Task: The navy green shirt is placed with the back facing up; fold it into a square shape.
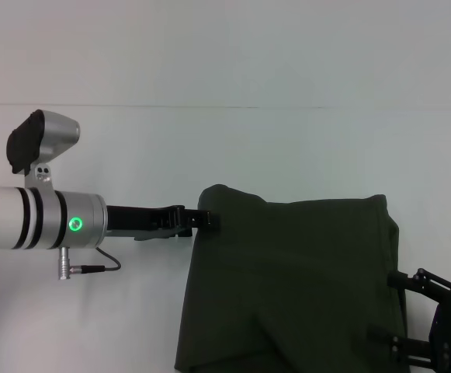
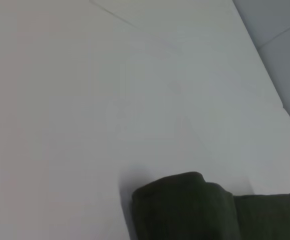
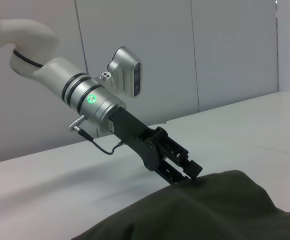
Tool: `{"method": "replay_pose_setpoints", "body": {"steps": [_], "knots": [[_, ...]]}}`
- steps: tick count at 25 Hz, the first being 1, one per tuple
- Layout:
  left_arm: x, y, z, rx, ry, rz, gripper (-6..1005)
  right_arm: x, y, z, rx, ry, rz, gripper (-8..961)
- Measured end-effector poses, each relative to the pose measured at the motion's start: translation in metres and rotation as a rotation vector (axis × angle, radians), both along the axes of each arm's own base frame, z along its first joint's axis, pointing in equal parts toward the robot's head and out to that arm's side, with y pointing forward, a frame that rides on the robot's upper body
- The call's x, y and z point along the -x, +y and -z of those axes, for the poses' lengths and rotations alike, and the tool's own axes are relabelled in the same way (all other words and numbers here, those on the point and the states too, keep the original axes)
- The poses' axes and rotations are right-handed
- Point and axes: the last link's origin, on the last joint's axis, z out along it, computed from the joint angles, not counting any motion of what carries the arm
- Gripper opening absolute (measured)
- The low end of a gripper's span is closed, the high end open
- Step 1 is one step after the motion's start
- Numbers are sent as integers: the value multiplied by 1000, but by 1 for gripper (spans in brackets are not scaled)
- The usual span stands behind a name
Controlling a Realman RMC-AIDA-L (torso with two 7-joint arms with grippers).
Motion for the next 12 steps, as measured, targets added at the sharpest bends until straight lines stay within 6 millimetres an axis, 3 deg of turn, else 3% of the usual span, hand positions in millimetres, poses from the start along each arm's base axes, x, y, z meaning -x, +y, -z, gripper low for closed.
{"method": "replay_pose_setpoints", "body": {"steps": [6,12], "knots": [[-5,-2,8,23,3,13,811,0,0,0,1,0,-1,927],[-9,-4,15,52,55,77,858,0,0,0,2,-1,-2,927]]}}
